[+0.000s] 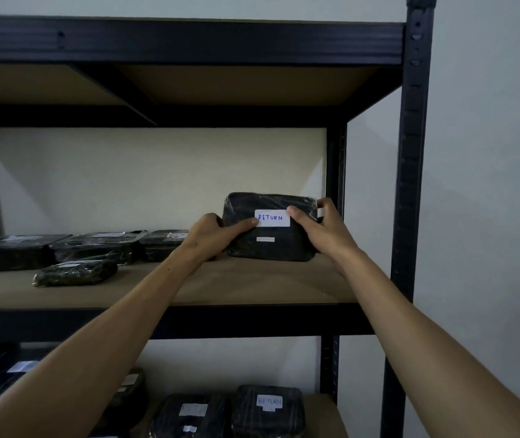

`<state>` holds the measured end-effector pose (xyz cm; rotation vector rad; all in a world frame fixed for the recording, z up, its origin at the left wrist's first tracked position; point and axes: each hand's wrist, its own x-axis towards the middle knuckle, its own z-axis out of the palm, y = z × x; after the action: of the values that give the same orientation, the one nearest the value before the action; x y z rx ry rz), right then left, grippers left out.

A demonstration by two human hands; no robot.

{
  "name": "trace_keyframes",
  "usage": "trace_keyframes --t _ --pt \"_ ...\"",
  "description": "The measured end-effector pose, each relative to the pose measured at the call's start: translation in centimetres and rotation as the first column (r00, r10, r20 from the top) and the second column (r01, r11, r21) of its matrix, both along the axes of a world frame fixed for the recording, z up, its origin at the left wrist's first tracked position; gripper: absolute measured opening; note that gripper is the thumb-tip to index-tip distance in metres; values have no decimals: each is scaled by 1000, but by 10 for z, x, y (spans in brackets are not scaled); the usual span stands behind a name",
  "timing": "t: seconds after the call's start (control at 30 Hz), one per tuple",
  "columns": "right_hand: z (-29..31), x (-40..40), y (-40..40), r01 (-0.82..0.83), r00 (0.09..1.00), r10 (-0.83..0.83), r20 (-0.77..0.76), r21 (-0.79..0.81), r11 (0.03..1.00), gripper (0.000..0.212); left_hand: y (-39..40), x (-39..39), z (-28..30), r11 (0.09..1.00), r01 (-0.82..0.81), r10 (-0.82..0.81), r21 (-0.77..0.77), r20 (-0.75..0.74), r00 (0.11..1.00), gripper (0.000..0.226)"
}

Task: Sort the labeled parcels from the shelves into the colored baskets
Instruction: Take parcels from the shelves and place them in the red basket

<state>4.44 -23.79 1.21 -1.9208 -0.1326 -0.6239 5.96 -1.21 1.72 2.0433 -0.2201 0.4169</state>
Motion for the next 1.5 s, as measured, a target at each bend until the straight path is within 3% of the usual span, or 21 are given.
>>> trace_keyframes --t 0.1,0.2,0.3,0.5,0.6,0.73,0.83,0.9,1.0,1.17,1.3,1.5 --pt "4 -10 12 -76 994 73 83 36 996 57 9 -12 7 971 115 -126 -212 -39 991 65" --pt "4 -29 32 -108 986 95 136 91 990 52 20 -33 9 950 153 -168 -273 -33 985 59" --pt "2 -50 54 -151 979 127 162 145 978 48 41 -62 6 946 124 -134 -299 -12 991 62" --pt "-7 -97 142 -273 953 249 171 136 952 38 128 -133 -8 960 -136 144 -245 17 989 74" --pt "-23 -126 204 -351 935 333 125 185 918 37 189 -171 -21 931 -81 54 -355 -85 995 74" --pt "-58 -164 294 -412 905 425 20 290 864 36 282 -233 -57 779 132 -282 -613 -155 947 42" --pt "-99 -183 364 -425 868 489 -87 379 822 39 353 -274 -103 648 135 -350 -750 -136 927 33" --pt "-128 -194 410 -421 832 532 -157 448 789 40 392 -296 -139 552 90 -331 -829 -118 936 35" --pt "-178 -210 473 -364 787 559 -259 537 761 41 435 -318 -191 500 -40 -222 -865 -173 960 37" --pt "-260 -223 554 -294 694 620 -366 641 708 66 485 -337 -265 392 -199 -65 -898 -243 968 40" --pt "-322 -227 602 -217 548 672 -498 691 689 68 525 -350 -317 326 -223 -35 -919 -248 968 37" --pt "-384 -223 673 -129 363 727 -583 741 659 43 599 -350 -380 242 -332 -5 -912 -343 939 44"
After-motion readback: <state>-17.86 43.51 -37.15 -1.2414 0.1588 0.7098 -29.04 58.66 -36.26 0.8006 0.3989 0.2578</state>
